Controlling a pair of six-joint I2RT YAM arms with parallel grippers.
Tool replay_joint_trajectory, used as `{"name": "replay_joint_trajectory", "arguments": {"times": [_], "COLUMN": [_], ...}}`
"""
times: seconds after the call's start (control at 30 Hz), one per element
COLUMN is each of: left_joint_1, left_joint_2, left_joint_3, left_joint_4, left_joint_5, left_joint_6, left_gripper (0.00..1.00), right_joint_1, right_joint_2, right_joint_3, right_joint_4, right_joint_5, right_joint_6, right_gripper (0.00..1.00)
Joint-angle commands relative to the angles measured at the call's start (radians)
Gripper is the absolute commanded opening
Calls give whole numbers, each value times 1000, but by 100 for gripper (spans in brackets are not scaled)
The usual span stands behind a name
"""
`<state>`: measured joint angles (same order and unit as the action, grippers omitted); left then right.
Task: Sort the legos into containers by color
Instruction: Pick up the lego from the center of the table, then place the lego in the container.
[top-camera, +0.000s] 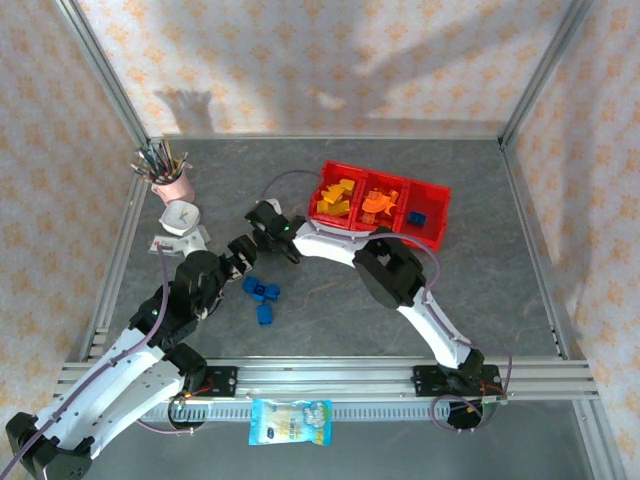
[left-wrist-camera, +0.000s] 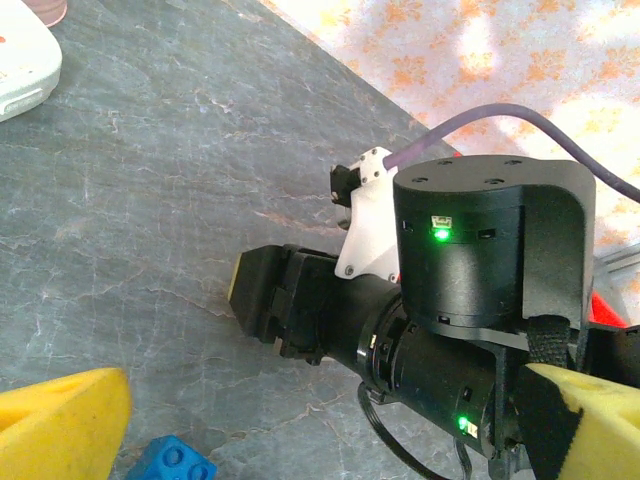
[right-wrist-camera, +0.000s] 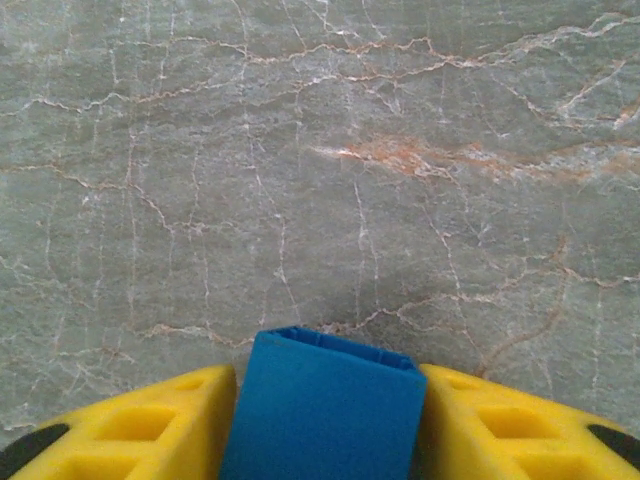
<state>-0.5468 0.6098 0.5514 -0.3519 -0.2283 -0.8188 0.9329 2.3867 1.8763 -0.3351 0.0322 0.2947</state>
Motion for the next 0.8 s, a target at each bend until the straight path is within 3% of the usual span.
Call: {"name": "replay_joint_trajectory", "arguments": {"times": [0.0, 0.33, 0.77], "left_joint_1": [8, 9, 8], "left_joint_2": [-13, -13, 50], "left_joint_3": [-18, -9, 36], "left_joint_4": [0, 8, 123], "left_joint_5": [-15, 7, 139], "left_joint_6": [-2, -1, 33], "left_gripper": [99, 99, 99], "right_joint_1": [-2, -5, -97], "right_joint_2": [6, -128, -627], "right_joint_3": [29, -58, -571], "right_joint_4": [-32, -5, 104], "right_joint_5": [38, 42, 77], "right_joint_6": [-6, 2, 109], "right_gripper": [43, 26, 25]}}
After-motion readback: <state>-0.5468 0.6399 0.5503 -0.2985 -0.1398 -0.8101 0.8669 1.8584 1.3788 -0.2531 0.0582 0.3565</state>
